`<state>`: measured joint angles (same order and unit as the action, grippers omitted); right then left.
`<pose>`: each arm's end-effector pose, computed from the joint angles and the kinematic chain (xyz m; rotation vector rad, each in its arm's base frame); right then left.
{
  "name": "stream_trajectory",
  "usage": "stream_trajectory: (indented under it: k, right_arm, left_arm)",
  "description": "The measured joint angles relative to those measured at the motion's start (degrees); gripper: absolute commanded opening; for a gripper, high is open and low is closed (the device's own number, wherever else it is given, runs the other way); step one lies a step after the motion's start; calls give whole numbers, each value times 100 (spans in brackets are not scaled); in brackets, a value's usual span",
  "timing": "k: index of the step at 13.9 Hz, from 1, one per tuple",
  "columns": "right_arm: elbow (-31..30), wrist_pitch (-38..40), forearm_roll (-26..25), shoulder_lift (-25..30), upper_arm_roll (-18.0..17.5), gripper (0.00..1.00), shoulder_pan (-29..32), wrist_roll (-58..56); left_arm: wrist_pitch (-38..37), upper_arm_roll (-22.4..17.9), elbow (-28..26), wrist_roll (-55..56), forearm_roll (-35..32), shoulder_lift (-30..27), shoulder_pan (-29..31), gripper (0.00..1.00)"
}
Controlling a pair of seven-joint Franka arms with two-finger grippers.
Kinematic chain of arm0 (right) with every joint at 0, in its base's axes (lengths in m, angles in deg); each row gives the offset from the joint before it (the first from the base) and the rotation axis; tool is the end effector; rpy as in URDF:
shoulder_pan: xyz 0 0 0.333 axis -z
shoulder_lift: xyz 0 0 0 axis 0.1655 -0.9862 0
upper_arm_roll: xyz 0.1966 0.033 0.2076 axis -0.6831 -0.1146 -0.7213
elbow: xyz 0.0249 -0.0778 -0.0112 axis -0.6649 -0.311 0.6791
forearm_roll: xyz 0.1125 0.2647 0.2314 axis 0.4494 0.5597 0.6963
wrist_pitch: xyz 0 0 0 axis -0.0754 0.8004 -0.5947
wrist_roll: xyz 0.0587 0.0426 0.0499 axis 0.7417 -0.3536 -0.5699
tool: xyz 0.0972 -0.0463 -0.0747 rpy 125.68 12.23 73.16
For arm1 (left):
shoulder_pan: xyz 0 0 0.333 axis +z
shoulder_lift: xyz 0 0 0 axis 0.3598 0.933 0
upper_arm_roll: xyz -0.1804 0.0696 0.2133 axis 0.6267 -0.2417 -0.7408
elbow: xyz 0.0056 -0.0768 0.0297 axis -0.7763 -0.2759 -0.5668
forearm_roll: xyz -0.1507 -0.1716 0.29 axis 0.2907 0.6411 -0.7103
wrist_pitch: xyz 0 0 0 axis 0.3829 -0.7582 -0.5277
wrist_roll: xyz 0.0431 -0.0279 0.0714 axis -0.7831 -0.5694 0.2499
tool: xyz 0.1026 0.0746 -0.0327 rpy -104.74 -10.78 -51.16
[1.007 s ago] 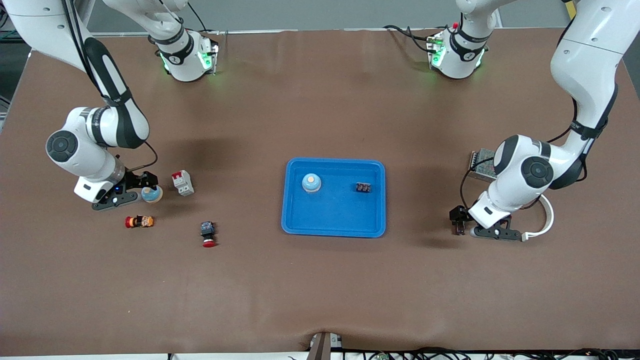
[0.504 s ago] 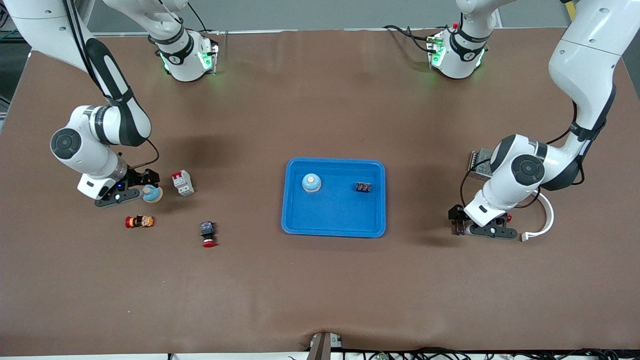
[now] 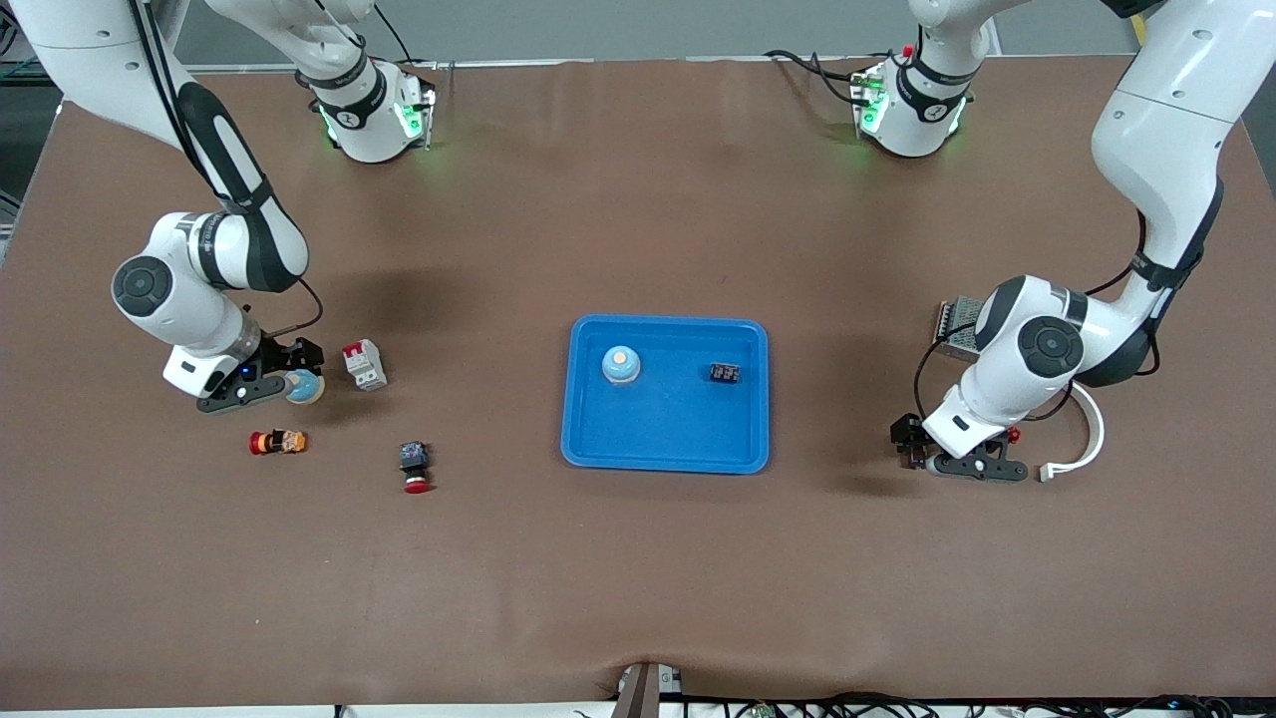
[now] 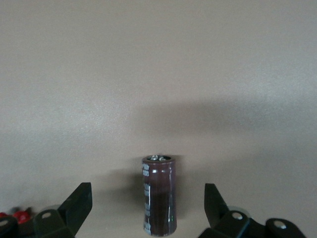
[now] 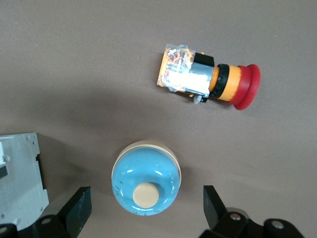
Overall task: Place electrolytic capacitor and blue bell in tray
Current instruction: 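Grasp the second bell with the right gripper while the left grasps capacitor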
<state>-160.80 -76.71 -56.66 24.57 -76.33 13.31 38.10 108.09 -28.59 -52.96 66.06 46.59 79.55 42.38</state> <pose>0.5064 -0.0543 0.1731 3.0586 0.4779 0.0008 0.6055 -0.0774 0.1725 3.1160 -0.1885 0.2238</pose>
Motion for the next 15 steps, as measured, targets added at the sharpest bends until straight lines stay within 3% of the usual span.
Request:
stream_trajectory:
  k: [14, 15]
  right_arm:
    - [-1, -505, 0, -375, -11, 100, 0, -1]
    - [-1, -505, 0, -376, -11, 100, 0, -1]
  left_arm:
    - [5, 0, 68, 157, 0, 166, -6, 100]
    - [5, 0, 69, 179, 0, 177, -8, 76]
